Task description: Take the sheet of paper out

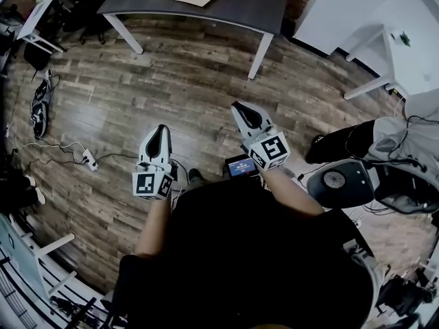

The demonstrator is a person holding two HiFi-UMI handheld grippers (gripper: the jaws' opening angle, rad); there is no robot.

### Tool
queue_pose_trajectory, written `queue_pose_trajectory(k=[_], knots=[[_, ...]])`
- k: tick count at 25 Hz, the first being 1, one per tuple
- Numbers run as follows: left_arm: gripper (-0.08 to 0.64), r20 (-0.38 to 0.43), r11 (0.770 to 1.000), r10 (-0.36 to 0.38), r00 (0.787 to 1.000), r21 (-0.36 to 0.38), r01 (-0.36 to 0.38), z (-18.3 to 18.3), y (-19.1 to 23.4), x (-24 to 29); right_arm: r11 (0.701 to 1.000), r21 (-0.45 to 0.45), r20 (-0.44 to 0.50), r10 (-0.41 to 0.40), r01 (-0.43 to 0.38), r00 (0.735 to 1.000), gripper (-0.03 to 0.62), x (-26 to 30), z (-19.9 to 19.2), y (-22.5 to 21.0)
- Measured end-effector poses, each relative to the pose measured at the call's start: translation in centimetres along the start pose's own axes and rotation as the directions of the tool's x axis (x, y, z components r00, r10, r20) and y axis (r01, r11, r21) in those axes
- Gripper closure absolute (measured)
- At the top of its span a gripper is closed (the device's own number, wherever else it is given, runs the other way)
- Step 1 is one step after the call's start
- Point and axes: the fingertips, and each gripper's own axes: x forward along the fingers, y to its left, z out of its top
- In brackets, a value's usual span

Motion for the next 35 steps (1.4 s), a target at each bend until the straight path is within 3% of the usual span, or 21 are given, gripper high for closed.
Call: queue_pose_trajectory(k=[7, 18, 26, 35], knots=[[0.548, -0.003, 0.999, 0.033, 0.999, 0.011, -0.033, -0.6, -1.3, 0.9, 1.000, -0.017, 0.045, 0.011, -0.010, 0.999, 0.566, -0.5, 1.0, -1.4], [0.548, -0.013, 0.999, 0.030, 0.999, 0.041, -0.030, -0.9, -2.0, 2.4, 0.999, 0.042, 0.044, 0.004, -0.006, 0.999, 0.566, -0.6, -0.3, -4.1], [0.524, -0.029, 0.998, 0.035, 0.999, 0.055, -0.033, -2.1, 1.7, 6.7, 0.998, 0.065, 0.005, 0.007, -0.007, 1.000, 0.566, 4.1, -2.1, -6.9], [0.451, -0.066, 0.996, -0.033, 0.997, 0.075, 0.038, -0.7, 8.5, 16.9, 0.999, 0.051, -0.017, -0.017, 0.018, 1.000, 0.566, 14.8, -0.3, -12.3]])
